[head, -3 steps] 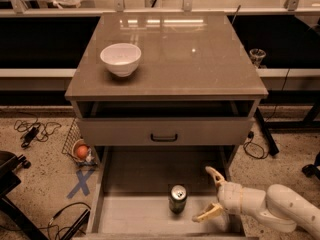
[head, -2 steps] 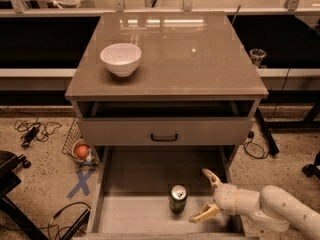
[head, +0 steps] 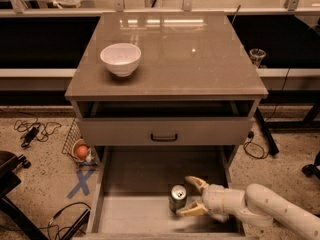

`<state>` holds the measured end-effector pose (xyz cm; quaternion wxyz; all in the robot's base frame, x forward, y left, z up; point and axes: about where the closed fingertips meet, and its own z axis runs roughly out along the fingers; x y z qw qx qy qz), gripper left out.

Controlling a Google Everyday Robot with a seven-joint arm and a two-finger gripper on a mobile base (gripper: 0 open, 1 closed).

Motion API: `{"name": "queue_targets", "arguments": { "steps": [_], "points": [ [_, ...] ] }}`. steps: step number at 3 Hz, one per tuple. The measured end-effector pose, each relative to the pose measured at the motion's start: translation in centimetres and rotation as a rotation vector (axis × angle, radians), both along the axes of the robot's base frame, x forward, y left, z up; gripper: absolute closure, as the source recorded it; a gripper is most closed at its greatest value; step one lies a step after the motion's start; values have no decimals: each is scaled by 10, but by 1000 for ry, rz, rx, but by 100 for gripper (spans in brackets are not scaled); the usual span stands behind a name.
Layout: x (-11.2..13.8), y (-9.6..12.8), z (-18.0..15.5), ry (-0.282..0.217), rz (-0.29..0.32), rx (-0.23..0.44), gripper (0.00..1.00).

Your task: Pick green can from middle drawer and place on counter

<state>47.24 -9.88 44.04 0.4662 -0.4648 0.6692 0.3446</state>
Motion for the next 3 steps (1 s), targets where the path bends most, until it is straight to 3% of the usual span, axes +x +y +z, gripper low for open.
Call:
{"name": "queue_targets", "arguments": {
  "steps": [2, 3],
  "points": [
    [2, 25, -1, 8, 46, 6, 69],
    [1, 27, -1, 9, 50, 8, 92]
  ]
}}
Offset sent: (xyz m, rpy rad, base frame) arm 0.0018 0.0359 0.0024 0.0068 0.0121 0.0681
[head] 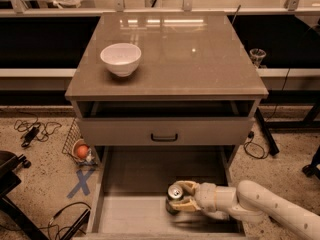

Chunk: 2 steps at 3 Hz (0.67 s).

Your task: Pick green can from middle drawer and place on counter

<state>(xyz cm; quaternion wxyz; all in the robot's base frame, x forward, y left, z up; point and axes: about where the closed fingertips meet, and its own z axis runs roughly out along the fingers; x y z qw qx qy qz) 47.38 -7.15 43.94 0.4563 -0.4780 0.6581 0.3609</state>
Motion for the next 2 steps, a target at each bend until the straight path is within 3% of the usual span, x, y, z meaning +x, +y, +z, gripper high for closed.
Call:
{"name": "queue_targets", "arguments": {
  "steps": [1, 2],
  "points": [
    [-8, 8, 22, -11, 34, 23, 100],
    [-23, 15, 82, 20, 71, 83, 100]
  ]
}}
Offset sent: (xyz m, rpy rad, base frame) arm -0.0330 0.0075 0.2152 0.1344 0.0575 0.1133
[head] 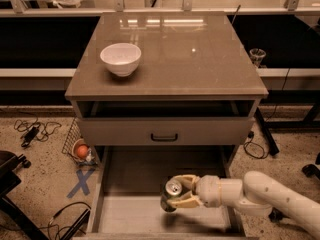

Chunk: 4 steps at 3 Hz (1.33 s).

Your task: Pick green can from middle drawer and place on counter

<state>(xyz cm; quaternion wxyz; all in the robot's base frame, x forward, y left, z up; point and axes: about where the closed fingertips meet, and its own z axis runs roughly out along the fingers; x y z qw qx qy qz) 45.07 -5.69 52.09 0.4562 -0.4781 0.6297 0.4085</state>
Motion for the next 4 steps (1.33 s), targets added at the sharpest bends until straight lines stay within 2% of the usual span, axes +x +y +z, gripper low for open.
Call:
{"name": "queue_targets", "arguments": {
  "steps": [1, 2, 3, 4],
  "points": [
    [-3, -6, 92, 42, -30, 18, 100],
    [6, -23, 177, 47, -122, 11, 100],
    [19, -36, 237, 48, -211, 14, 100],
    [28, -45, 269, 57, -284, -1, 100]
  ]
}}
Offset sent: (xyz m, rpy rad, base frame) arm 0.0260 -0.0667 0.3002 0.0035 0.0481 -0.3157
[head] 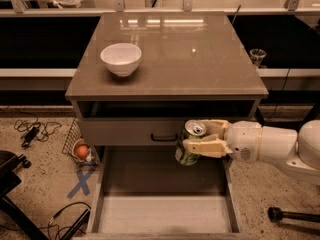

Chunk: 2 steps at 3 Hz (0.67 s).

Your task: Pick green can from middle drawer and place on counter

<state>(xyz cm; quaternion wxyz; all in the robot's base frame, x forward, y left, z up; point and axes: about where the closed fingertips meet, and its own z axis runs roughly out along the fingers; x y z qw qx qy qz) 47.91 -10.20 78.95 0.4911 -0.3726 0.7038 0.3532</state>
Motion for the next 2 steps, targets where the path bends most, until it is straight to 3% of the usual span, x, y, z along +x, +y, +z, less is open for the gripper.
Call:
{"name": "queue_targets", "arguments": {
  "steps": [1, 2],
  "points": [
    [0, 0, 0, 0, 0, 0, 100],
    [17, -2, 24, 8, -24, 21, 100]
  ]
}}
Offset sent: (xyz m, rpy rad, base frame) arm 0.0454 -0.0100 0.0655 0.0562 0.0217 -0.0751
